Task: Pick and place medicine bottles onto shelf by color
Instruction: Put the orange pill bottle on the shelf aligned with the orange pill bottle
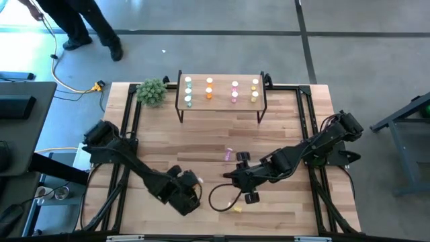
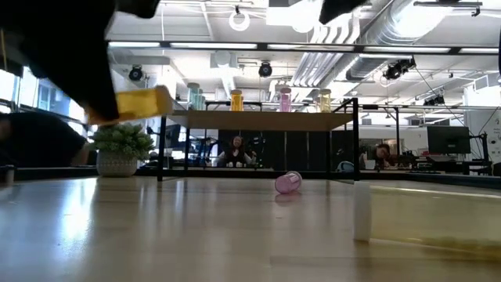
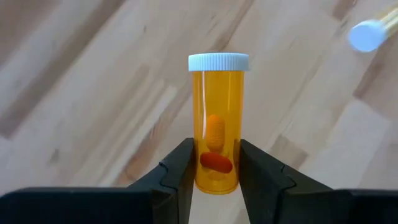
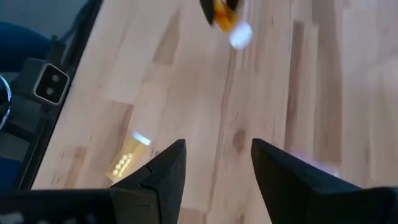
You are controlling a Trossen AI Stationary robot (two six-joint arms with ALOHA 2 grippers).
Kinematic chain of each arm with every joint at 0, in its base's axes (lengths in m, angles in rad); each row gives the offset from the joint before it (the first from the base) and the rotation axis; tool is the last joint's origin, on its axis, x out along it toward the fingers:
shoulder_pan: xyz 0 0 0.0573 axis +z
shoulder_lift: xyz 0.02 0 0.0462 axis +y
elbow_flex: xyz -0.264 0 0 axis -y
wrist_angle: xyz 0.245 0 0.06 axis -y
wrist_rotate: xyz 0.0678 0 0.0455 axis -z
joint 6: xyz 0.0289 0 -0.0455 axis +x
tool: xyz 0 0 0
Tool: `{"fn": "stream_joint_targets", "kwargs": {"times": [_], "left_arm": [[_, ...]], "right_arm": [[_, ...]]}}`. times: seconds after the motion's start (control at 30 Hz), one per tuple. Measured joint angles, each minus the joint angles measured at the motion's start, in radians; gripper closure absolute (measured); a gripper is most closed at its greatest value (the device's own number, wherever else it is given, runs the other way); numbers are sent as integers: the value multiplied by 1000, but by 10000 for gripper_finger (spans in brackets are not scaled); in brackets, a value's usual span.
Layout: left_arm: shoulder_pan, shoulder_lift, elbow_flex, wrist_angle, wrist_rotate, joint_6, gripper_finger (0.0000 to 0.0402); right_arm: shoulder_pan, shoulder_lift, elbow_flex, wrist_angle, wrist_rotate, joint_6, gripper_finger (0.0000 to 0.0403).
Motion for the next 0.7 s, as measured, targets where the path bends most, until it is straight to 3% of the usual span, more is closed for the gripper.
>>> {"fn": "stream_joint_targets", "kwargs": {"times": [0.3, 0.43, 0.7], "left_arm": [[127, -96, 0, 33, -30, 245, 305], [173, -141, 1, 82, -29, 365, 304], [256, -247, 2, 181, -24, 598, 304]], "right_arm": [[0, 0, 133, -93, 2, -150, 229], [0, -11, 182, -141, 63, -210, 229], [-8, -155, 135, -173, 100, -260, 229]]}}
